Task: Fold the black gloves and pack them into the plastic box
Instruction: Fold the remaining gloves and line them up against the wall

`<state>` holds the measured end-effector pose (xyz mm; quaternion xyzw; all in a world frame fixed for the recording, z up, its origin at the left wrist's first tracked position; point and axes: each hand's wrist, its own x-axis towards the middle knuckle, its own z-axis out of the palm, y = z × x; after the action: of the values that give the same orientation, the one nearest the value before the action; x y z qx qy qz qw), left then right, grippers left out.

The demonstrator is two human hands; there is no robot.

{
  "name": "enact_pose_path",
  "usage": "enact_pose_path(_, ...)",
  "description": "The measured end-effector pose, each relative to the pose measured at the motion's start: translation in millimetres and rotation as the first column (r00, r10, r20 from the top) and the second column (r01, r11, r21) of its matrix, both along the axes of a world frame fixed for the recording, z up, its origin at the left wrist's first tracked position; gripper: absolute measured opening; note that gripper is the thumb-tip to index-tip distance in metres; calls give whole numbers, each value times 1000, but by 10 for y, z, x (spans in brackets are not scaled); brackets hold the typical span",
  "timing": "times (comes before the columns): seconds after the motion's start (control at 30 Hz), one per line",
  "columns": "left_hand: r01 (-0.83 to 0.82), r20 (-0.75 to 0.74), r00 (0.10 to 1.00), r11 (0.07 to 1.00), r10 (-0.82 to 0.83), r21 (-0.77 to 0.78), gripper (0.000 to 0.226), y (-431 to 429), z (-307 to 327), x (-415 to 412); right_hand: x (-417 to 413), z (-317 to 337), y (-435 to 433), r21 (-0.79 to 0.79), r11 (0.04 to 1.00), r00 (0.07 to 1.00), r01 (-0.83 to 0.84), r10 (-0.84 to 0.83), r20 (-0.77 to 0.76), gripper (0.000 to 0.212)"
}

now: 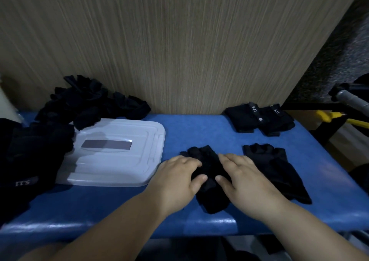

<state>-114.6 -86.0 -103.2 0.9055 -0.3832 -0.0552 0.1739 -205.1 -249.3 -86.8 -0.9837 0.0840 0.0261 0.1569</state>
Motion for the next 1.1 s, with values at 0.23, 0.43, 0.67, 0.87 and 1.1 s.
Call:
enact_pose_path(0.23, 131, -61, 990, 983, -124, 132, 57, 55, -122, 119, -28, -25, 92, -59, 993, 974, -105, 91, -209, 62)
enact_pose_path(0.43, 178, -28, 984, 984, -177, 27, 58, 7, -107, 39, -44, -6, 107, -91, 990, 966, -108, 83, -247, 65)
enact_pose_path(0.67, 226, -89, 972, 969, -217, 104, 53, 9, -159, 55, -37, 51, -58, -20, 993, 988, -119, 116, -102, 53)
enact_pose_path(0.87, 301, -91, 952, 949, -293, 95, 52, -62, -149, 54, -67, 179, -676, 40, 970, 956, 242, -245, 161, 29)
enact_pose_path(1.1, 358, -73, 933, 931, -353, 73, 51, -147, -160, 50, -192, 99, -1226, -73, 741, 707, 668, -662, -249, 67)
